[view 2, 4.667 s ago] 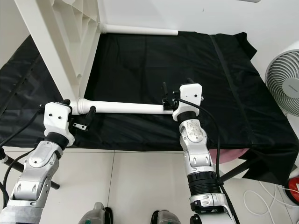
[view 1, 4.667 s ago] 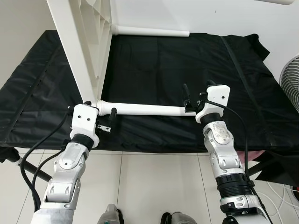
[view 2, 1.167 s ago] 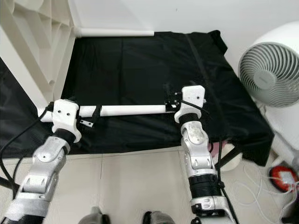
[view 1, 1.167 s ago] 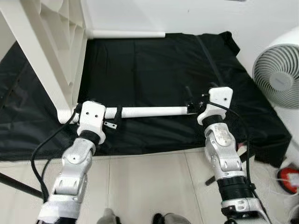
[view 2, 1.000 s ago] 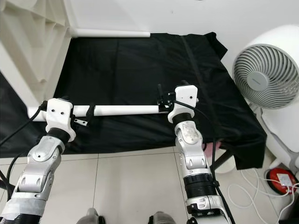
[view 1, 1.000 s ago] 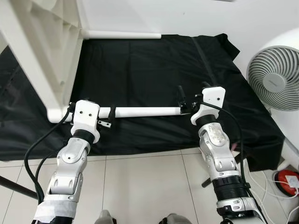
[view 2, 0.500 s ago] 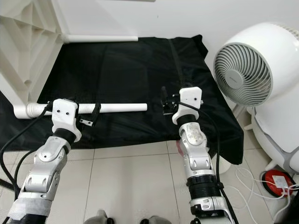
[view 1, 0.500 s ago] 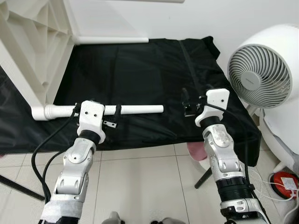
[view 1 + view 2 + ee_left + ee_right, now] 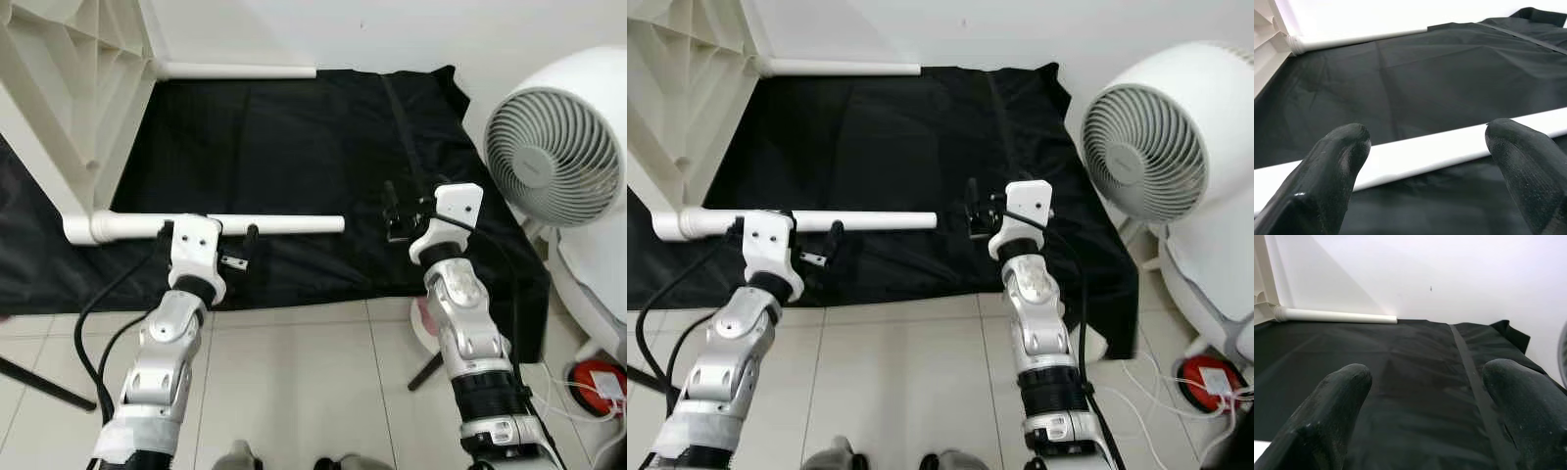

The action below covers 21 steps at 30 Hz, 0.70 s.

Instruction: Building children table

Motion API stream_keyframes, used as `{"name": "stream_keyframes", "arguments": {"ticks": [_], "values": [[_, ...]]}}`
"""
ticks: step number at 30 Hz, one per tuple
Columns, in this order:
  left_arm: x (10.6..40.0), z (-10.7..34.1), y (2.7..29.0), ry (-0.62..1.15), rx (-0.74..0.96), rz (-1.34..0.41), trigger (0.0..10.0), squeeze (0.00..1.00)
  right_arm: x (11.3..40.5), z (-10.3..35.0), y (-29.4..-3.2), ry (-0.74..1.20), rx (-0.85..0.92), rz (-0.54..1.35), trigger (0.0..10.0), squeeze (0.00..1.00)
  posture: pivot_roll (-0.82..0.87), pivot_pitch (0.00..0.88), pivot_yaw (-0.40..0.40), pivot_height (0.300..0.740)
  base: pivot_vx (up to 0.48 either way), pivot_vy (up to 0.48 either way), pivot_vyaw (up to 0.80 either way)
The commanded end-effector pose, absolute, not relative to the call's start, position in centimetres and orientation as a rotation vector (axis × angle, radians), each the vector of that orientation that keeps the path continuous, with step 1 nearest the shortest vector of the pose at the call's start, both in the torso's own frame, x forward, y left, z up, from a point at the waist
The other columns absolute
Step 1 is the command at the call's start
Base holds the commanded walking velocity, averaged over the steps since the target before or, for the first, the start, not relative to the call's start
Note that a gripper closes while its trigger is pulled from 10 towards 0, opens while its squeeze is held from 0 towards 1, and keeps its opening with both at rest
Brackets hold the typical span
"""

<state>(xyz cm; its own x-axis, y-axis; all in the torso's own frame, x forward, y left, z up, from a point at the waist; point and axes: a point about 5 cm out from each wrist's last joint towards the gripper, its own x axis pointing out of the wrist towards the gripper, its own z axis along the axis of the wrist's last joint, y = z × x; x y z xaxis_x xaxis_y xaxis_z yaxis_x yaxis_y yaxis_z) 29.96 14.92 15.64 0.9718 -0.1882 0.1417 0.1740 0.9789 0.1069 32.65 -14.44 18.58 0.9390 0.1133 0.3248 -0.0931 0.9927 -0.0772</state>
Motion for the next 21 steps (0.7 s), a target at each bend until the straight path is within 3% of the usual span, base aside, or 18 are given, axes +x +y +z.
{"name": "stream_keyframes", "arguments": {"ticks": [1, 9, 21], "values": [[30.1, 15.22, 15.65, -0.131, 0.086, -0.152, 10.0, 0.0, 32.69, 18.51, -14.19, -0.327, -0.053, 0.112, 10.0, 0.0, -0.07, 0.12, 0.003, 0.74, 0.0, 0.416, 0.0], [30.37, 15.35, 15.77, -0.138, 0.076, -0.14, 10.0, 0.0, 32.81, 18.61, -14.23, -0.328, -0.056, 0.113, 10.0, 0.0, -0.07, 0.12, 0.0, 0.74, 0.0, 0.394, 0.0], [30.26, 15.89, 15.06, -0.176, 0.086, -0.141, 10.0, 0.0, 32.75, 18.48, -14.33, -0.323, -0.061, 0.112, 10.0, 0.0, -0.07, 0.123, 0.0, 0.74, 0.0, 0.0, 0.0]]}}
